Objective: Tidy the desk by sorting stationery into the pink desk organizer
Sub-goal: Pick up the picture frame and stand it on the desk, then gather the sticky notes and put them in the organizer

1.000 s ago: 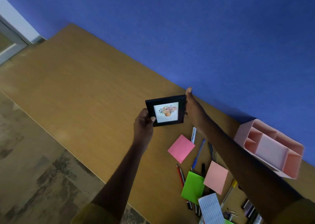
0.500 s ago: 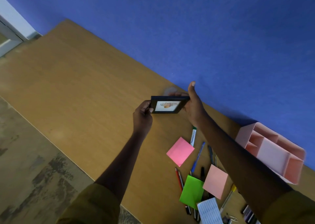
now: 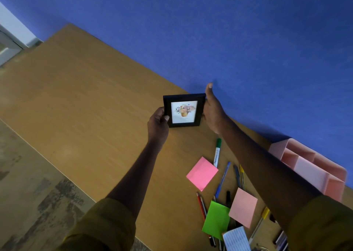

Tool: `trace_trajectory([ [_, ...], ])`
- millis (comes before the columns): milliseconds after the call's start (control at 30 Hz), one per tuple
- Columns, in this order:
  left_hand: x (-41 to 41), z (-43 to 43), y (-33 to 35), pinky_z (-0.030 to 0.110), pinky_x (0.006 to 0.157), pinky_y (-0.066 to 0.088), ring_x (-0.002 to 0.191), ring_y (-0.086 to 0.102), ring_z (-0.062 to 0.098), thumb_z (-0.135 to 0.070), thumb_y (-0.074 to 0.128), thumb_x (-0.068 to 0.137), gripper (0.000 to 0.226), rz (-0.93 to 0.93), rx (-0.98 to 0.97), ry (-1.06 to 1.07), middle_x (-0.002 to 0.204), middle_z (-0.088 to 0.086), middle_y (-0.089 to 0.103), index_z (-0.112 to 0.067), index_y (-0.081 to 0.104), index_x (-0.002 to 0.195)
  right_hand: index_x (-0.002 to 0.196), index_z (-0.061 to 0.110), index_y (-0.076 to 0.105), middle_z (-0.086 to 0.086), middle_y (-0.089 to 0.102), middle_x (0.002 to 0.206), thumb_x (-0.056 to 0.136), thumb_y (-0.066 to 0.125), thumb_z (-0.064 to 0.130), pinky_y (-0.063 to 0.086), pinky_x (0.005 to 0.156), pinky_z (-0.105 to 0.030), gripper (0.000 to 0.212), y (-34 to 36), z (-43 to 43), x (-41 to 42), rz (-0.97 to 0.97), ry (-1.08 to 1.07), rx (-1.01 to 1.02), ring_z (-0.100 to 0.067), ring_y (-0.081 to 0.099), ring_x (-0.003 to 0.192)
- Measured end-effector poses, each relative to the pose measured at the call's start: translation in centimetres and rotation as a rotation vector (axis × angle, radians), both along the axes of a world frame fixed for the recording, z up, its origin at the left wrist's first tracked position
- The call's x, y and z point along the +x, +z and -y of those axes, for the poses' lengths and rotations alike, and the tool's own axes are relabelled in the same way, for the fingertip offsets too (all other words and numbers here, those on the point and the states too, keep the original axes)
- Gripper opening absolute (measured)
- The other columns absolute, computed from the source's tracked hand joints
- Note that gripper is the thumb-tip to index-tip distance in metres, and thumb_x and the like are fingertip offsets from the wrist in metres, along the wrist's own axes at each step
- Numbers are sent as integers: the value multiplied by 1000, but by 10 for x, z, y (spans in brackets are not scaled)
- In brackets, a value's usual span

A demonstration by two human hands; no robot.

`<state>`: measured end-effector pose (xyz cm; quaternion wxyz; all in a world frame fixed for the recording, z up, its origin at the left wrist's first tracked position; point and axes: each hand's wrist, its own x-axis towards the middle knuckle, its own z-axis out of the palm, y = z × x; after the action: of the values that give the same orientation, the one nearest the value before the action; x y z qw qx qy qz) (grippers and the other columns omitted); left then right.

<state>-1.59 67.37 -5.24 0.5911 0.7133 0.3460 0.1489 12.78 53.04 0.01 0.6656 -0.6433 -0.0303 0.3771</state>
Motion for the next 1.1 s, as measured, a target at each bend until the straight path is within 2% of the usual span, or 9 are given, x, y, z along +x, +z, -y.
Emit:
trace_trajectory([
  [167,7,-6,-1,23,76,49,97,66,6,6,50,97,39,-32,-3,-12,111,-5,78,-19,73,118,163,35,38,1,52,162,88,45,89,37,126,-56,93,0,-7,3,-12,-50,0,-21,53,147],
  [300,9,-10,-1,26,79,50,97,66,8,5,50,98,39,-47,-15,-28,110,-7,78,-20,73,118,164,35,36,1,49,164,88,41,88,34,128,-55,93,1,-11,6,-30,-39,1,-21,50,150],
  [400,8,-9,-1,27,79,51,103,69,9,2,50,100,39,-41,-21,-35,112,-9,78,-22,72,120,161,35,42,0,59,155,97,37,82,40,123,-56,80,-3,-11,7,-29,-59,5,-22,60,140],
  [533,8,-7,-2,19,73,48,98,68,-2,-2,52,103,34,-51,-29,-18,111,-11,77,-22,72,122,158,35,46,1,64,151,96,38,85,47,118,-54,80,-6,-10,6,-32,-80,-3,-19,63,137],
  [667,1,-3,-4,10,75,50,94,66,-15,-4,55,104,35,-61,-40,36,116,-12,78,-21,74,128,150,37,57,12,74,134,82,35,98,54,99,-37,95,-2,-2,3,-36,-41,-28,-9,71,123],
  [733,-8,0,-4,13,90,54,108,69,-8,-4,57,103,39,-76,-51,93,126,-8,76,-21,72,135,149,37,58,15,72,135,84,34,97,46,103,-35,92,2,6,-2,-8,-105,-46,-4,67,124],
  [833,-27,9,-7,36,107,56,123,69,14,-5,63,102,38,-127,-41,207,132,0,73,-18,69,138,157,31,52,8,57,157,92,34,87,35,105,-32,87,9,17,-14,62,-231,-53,-1,56,131],
  [967,-60,40,-7,48,101,59,111,72,24,-3,67,99,32,-204,28,263,120,8,75,-13,71,129,157,22,52,3,53,161,105,32,73,29,118,-35,76,16,40,-39,70,-312,-76,0,53,131],
  [1100,-80,92,-3,46,92,60,98,71,24,-15,80,92,37,-311,73,18,112,10,73,-14,73,128,145,16,63,0,64,148,111,31,60,34,113,-37,64,22,74,-75,40,-330,-156,-12,54,138],
])
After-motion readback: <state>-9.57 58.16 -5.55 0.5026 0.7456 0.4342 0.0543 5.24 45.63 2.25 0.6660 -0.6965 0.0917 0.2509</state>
